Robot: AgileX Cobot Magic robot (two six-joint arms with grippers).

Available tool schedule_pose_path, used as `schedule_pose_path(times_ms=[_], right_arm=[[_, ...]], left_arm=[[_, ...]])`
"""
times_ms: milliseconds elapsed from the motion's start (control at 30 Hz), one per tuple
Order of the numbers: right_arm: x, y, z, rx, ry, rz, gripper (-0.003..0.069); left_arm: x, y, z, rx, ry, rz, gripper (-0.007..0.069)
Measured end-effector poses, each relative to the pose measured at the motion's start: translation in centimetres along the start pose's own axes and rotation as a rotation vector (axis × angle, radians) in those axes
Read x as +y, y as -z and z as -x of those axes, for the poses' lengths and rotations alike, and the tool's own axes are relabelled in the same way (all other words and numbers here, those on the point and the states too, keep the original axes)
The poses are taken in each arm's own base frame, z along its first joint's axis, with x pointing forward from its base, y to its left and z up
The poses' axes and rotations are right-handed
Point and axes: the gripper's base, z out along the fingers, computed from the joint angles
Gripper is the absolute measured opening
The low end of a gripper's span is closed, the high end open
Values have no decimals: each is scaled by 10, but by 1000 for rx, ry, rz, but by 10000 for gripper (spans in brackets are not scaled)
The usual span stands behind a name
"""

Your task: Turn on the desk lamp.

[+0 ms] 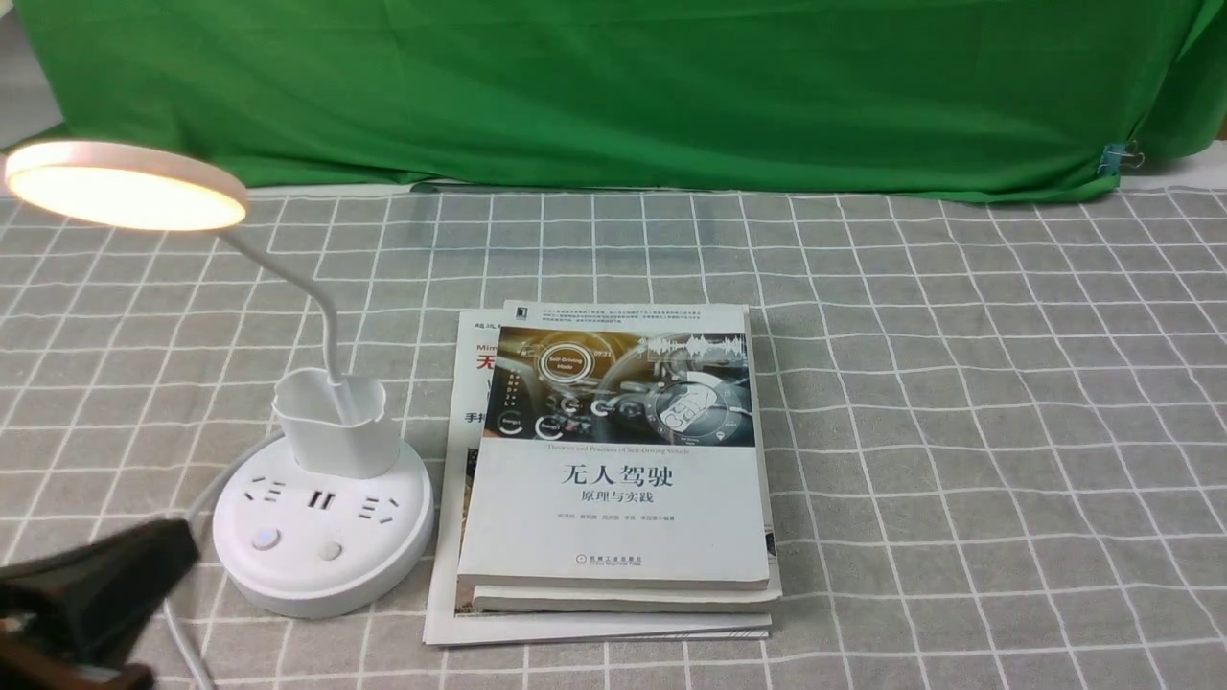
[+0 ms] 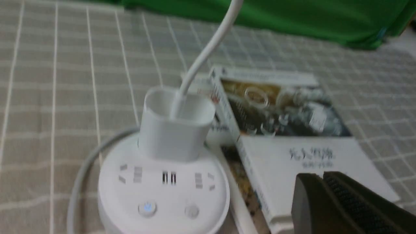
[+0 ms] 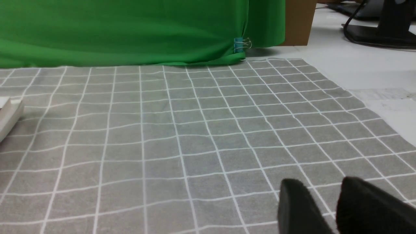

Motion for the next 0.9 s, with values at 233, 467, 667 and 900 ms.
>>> schedule_pose_path(times_ms=[233,467,667,900], right_arm=[[0,0,0,0,0,0,245],[0,0,0,0,0,0,245],[0,0,0,0,0,0,245],[0,0,0,0,0,0,245]], left_arm=[[-1,33,9,-234,-58,-28,19],[-1,37,9,-262,-75,-30,19],[0,36,7,-258,-84,-28,19],[10,28,-16,-240,-142,86,19]])
